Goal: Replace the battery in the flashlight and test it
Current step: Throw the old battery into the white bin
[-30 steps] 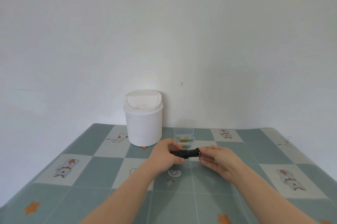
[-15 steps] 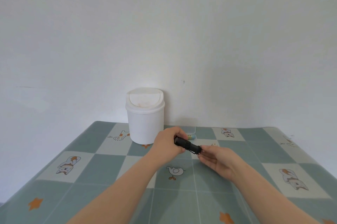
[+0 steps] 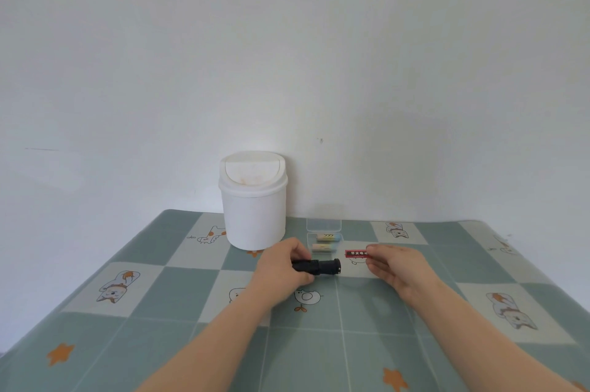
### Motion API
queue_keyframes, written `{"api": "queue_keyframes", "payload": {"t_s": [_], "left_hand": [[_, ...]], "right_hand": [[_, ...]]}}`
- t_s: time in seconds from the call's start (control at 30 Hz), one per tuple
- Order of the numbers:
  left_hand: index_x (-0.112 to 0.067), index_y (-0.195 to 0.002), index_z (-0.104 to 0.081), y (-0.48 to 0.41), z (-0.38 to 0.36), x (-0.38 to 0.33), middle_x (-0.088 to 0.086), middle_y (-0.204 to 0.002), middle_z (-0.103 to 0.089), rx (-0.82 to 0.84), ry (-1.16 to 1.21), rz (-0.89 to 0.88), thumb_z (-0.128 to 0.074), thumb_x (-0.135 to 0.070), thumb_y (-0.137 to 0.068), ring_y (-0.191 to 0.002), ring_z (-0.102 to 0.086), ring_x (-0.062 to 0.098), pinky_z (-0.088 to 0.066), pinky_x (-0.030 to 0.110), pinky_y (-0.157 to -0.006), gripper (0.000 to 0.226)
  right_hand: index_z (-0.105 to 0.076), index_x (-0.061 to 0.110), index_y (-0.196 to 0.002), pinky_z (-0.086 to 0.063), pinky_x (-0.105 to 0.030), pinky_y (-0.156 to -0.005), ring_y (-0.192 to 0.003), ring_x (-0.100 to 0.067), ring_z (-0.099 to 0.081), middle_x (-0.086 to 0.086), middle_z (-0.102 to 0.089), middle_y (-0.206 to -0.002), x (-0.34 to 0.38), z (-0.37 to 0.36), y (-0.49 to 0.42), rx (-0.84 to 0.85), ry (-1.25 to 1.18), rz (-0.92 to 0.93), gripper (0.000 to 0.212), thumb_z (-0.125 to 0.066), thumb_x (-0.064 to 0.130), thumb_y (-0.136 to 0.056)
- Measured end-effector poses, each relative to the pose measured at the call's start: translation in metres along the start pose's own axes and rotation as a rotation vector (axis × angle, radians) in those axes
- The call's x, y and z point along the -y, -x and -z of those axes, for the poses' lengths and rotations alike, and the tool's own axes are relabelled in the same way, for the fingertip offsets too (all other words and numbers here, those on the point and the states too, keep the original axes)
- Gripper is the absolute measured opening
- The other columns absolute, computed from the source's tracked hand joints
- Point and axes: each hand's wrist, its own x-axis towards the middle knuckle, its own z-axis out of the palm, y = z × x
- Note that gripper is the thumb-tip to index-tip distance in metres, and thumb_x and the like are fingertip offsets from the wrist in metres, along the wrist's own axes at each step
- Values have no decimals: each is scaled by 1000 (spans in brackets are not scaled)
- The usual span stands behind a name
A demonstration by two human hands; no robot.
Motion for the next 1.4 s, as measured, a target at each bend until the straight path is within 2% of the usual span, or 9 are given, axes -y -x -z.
{"api": "queue_keyframes", "payload": {"t_s": [0.17,0.33,0.43,0.53,0.6,0.7,0.8,1.13,1.4], "left_hand": [[-29,-83,-58,1,-4,2,-11,-93,-67,6,-94,-4,-77,-15,-66,-93,-62,8,-48,21,-81,29],[-29,-102,-62,0,2,-6,-16,-107,-63,12,-189,-42,-76,-26,-68,-101,-53,4,-41,20,-87,37],[-27,-103,-64,-5,20,-22,-12,-109,-63,-165,-288,-138,-68,-29,-77,-105,-53,9,-42,26,-91,27],[-19,-98,-65,-19,48,-35,-2,-102,-65,-466,-415,-283,-59,-17,-81,-101,-54,20,-41,30,-81,18],[-16,-101,-64,-30,66,-38,1,-103,-65,-581,-543,-327,-57,-12,-80,-98,-52,24,-37,31,-76,22],[-18,-115,-55,-39,82,-36,0,-111,-63,-496,-763,-229,-55,-21,-85,-106,-49,25,-36,32,-79,30],[-19,-121,-50,-42,86,-32,0,-113,-63,-447,-839,-162,-56,-25,-88,-110,-48,25,-35,32,-81,34],[-28,-98,-63,-19,101,-58,-6,-95,-68,-367,-837,-106,-62,-19,-74,-97,-52,19,-26,28,-77,25],[-24,-84,-66,5,110,-81,-8,-88,-71,-182,-826,-59,-75,-32,-64,-86,-63,16,-30,29,-79,23]], "right_hand": [[-64,0,-80,-57,-16,-51,-65,-19,-59,-14,-63,-76,2,4,-4,-18,-10,28,7,-62,-6,-83],[-64,0,-80,-57,-18,-54,-67,-20,-60,-15,-64,-78,0,2,-5,-15,10,26,8,-62,-7,-82],[-64,-1,-81,-57,-19,-56,-68,-21,-61,-16,-65,-79,1,1,-5,-13,5,27,7,-62,-7,-82],[-64,-1,-83,-57,-19,-54,-67,-21,-60,-15,-64,-77,3,0,-5,-9,2,30,6,-62,-8,-82],[-64,-1,-83,-58,-19,-54,-68,-20,-61,-15,-65,-78,4,-1,-6,-9,10,27,6,-62,-7,-82],[-64,0,-81,-57,-20,-56,-67,-20,-61,-15,-64,-77,6,-3,-4,-1,6,30,7,-62,-7,-83],[-64,0,-80,-57,-19,-56,-66,-20,-60,-15,-64,-75,8,-7,0,8,19,41,8,-62,-7,-83],[-65,0,-84,-58,-20,-60,-67,-20,-61,-12,-64,-75,19,-25,17,72,26,66,5,-63,-5,-82],[-66,-2,-89,-59,-19,-61,-68,-18,-63,-11,-66,-77,43,-51,34,158,-9,120,8,-63,-5,-83]]}}
